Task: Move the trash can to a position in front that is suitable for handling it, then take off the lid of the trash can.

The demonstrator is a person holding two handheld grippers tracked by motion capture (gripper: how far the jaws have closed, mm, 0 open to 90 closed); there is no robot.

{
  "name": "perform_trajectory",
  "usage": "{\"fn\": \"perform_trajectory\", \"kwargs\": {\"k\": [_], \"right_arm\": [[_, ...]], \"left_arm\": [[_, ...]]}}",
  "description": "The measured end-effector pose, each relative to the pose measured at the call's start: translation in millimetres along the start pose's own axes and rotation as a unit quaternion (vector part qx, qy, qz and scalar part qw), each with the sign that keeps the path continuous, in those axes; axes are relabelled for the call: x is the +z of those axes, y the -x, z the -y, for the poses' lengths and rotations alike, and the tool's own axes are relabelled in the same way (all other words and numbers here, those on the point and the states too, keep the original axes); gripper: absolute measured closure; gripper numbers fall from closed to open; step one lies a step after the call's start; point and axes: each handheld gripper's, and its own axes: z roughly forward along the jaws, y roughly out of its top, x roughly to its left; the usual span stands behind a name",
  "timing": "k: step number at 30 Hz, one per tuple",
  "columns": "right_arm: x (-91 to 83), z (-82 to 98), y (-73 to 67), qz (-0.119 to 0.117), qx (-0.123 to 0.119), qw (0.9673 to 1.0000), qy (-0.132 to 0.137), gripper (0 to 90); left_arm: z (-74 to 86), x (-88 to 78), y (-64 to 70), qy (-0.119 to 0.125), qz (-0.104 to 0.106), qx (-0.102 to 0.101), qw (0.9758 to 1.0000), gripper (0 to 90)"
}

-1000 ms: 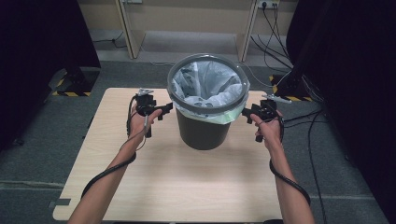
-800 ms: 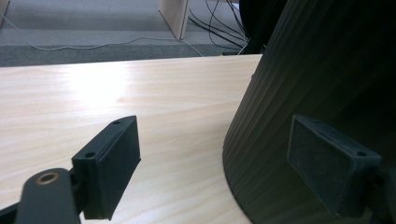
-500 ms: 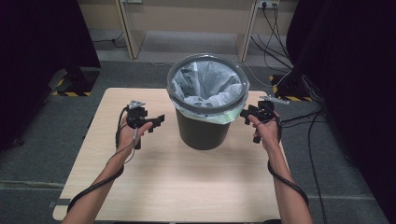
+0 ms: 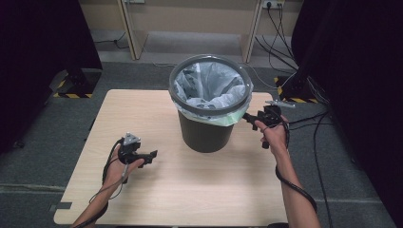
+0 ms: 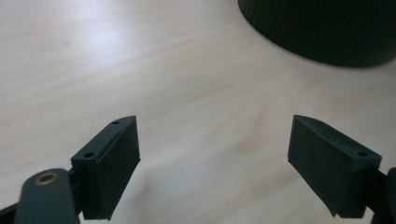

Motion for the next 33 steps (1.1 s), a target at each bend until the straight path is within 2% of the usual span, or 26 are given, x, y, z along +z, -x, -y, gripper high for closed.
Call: {"fn": "perform_trajectory", "kwargs": {"k": [3, 6, 14, 18, 22, 24, 30, 33], "right_arm": [[-3.5, 0.0, 0.0, -0.005, 0.007, 1.0000, 0.002, 16.5], [-7.8, -2.8, -1.2, -0.012, 0.010, 0.9998, 0.009, 16.1], [-19.5, -17.0, -7.7, -0.020, 0.000, 0.9996, 0.021, 15.7], [-24.5, -22.0, -9.4, -0.021, -0.003, 0.9996, 0.017, 15.5], [-28.7, -27.7, -9.0, -0.018, -0.008, 0.9996, 0.019, 15.5], [-31.5, -31.6, -9.9, -0.015, -0.007, 0.9997, 0.020, 15.5], [-41.9, -47.6, -11.5, -0.011, -0.001, 0.9993, 0.035, 16.0], [-48.0, -58.8, -12.4, 0.006, -0.006, 0.9992, 0.039, 16.5]], "left_arm": [[13.3, -6.7, 3.1, -0.005, 0.007, -0.002, 1.0000, 16.3], [23.2, -11.8, 7.6, -0.018, 0.008, 0.016, 0.9997, 16.3], [41.0, -19.5, 10.8, -0.031, 0.006, 0.029, 0.9991, 16.2], [43.2, -24.2, 10.5, -0.028, 0.003, 0.031, 0.9991, 15.8], [48.2, -23.8, 10.3, -0.026, -0.008, 0.049, 0.9984, 14.8], [48.7, -24.2, 10.9, -0.027, -0.009, 0.051, 0.9983, 14.5], [48.6, -23.2, 10.9, -0.028, -0.013, 0.047, 0.9984, 11.6], [48.6, -23.2, 10.9, -0.028, -0.014, 0.047, 0.9984, 11.3]]}}
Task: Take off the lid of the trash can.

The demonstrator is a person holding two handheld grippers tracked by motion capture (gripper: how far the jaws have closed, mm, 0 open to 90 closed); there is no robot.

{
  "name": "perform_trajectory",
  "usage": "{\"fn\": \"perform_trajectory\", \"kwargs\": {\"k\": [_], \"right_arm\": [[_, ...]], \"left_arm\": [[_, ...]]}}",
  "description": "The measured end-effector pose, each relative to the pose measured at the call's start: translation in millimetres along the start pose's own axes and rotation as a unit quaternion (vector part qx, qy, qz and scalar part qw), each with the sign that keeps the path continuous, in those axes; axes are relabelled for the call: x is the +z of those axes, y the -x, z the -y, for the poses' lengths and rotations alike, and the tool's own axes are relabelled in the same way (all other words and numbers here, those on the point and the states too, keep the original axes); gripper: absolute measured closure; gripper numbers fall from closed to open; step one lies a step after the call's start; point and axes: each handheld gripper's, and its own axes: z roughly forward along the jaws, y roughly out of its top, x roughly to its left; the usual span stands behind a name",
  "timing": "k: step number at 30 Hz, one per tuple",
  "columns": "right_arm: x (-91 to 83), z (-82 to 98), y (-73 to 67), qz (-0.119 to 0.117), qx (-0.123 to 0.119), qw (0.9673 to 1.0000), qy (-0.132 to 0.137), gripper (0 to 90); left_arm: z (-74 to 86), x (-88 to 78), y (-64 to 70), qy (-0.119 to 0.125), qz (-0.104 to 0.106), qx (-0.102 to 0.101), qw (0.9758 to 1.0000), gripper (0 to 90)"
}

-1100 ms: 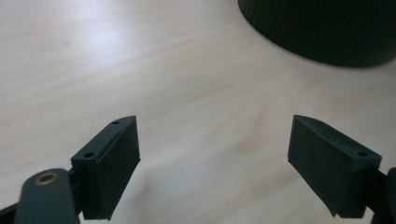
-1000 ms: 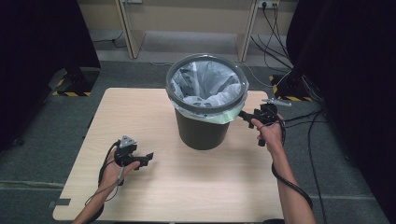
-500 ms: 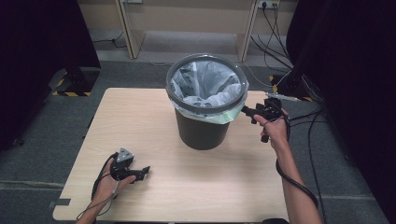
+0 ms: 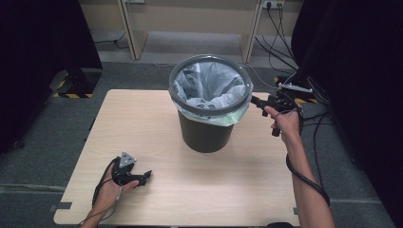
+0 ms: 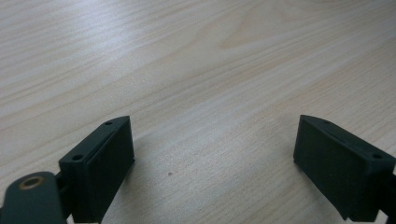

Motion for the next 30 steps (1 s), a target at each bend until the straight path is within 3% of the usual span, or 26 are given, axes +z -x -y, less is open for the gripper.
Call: {"fn": "perform_trajectory", "kwargs": {"k": [6, 17, 22, 30], "right_arm": [[-9.2, -26.0, -3.4, 0.008, -0.008, 0.9998, 0.019, 19.0], [-17.9, -61.2, -17.5, -0.008, -0.004, 0.9989, 0.045, 23.6], [-20.3, -75.1, -33.3, -0.027, -0.026, 0.9980, 0.051, 27.9], [-11.2, -82.6, -56.7, -0.041, -0.068, 0.9964, 0.029, 42.5]], "left_arm": [[-0.1, -0.1, 0.0, -0.001, -0.001, 0.000, 1.0000, 11.2], [0.0, 0.1, 0.0, -0.001, -0.001, -0.001, 1.0000, 11.0], [-0.1, 0.0, -0.2, -0.001, 0.000, 0.000, 1.0000, 10.8], [-0.1, -0.1, -0.1, -0.002, -0.001, 0.000, 1.0000, 10.8]]}}
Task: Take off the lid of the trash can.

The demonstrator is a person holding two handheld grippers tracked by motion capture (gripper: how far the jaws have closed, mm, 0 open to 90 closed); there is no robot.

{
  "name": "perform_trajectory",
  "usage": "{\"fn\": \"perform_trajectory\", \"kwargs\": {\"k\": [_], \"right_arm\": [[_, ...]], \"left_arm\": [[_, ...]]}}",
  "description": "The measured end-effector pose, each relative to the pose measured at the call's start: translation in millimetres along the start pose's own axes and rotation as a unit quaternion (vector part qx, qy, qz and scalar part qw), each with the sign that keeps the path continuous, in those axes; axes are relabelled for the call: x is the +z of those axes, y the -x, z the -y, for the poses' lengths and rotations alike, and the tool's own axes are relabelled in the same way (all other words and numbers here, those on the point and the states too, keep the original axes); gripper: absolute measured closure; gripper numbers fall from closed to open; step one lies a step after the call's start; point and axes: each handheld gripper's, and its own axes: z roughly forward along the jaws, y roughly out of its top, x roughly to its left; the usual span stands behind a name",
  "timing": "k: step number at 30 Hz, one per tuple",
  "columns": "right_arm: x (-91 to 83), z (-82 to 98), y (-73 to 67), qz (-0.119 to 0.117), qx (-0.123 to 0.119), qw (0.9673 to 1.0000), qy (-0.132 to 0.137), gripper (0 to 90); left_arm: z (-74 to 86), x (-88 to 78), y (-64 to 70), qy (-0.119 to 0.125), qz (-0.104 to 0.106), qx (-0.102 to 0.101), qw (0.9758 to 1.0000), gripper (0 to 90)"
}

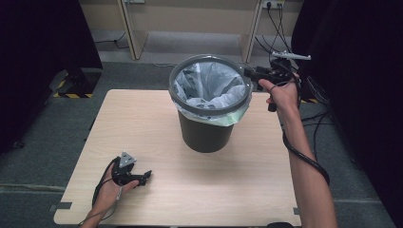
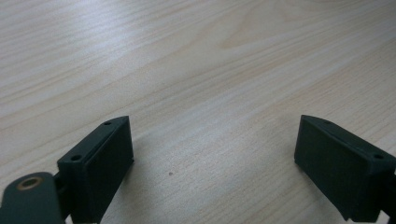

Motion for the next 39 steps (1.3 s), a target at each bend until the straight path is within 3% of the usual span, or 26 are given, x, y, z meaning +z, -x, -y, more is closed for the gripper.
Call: {"fn": "perform_trajectory", "kwargs": {"k": [11, 22, 25, 32, 39], "right_arm": [[18.1, 0.1, -11.1, 0.033, -0.038, 0.9968, -0.062, 50.1], [29.0, 3.6, -14.6, 0.043, -0.054, 0.9920, -0.105, 60.1], [28.6, 3.6, -15.3, 0.036, -0.047, 0.9925, -0.106, 64.2], [29.1, -4.6, -24.4, 0.070, -0.067, 0.9884, -0.117, 70.4], [25.2, -15.5, -28.7, 0.072, -0.054, 0.9913, -0.096, 75.3]], "left_arm": [[0.0, 0.0, 0.0, 0.000, 0.000, 0.000, 1.0000, 10.8], [0.0, 0.0, 0.0, 0.000, -0.001, 0.001, 1.0000, 10.9], [0.1, 0.1, 0.0, 0.000, 0.000, 0.000, 1.0000, 10.8], [0.0, 0.0, 0.0, 0.000, 0.000, 0.000, 1.0000, 10.8], [0.0, 0.0, 0.0, 0.001, 0.000, 0.000, 1.0000, 10.9]]}}
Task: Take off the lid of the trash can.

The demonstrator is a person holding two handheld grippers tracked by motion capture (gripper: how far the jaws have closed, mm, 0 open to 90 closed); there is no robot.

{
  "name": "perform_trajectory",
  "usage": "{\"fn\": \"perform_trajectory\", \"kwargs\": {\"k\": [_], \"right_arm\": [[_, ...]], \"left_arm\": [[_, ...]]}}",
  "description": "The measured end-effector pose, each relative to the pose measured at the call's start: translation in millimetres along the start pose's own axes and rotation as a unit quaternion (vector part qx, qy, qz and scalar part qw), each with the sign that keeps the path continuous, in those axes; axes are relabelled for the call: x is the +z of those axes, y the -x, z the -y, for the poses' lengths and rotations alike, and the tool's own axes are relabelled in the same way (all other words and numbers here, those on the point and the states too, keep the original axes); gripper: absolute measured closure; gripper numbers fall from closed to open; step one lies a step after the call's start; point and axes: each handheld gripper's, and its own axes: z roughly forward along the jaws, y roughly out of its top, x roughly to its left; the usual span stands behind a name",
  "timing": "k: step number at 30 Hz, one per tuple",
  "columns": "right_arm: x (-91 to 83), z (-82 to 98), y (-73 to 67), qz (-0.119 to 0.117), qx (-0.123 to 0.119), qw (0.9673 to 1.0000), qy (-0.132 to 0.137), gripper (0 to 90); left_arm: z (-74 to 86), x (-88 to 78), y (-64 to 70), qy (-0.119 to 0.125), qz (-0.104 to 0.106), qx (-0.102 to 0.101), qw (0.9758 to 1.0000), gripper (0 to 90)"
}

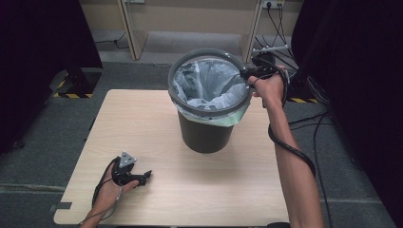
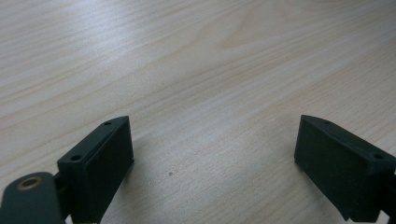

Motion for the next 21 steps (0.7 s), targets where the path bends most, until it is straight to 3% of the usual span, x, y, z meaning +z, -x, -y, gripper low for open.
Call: {"fn": "perform_trajectory", "kwargs": {"k": [13, 21], "right_arm": [[-15.4, -9.8, 6.4, -0.035, 0.043, 0.9968, 0.058, 78.3], [-15.3, -5.4, 15.7, -0.053, 0.054, 0.9957, 0.052, 78.0]], "left_arm": [[0.0, -0.1, 0.0, -0.001, 0.000, 0.000, 1.0000, 10.9], [0.0, -0.1, 0.0, -0.001, 0.000, 0.000, 1.0000, 10.9]]}}
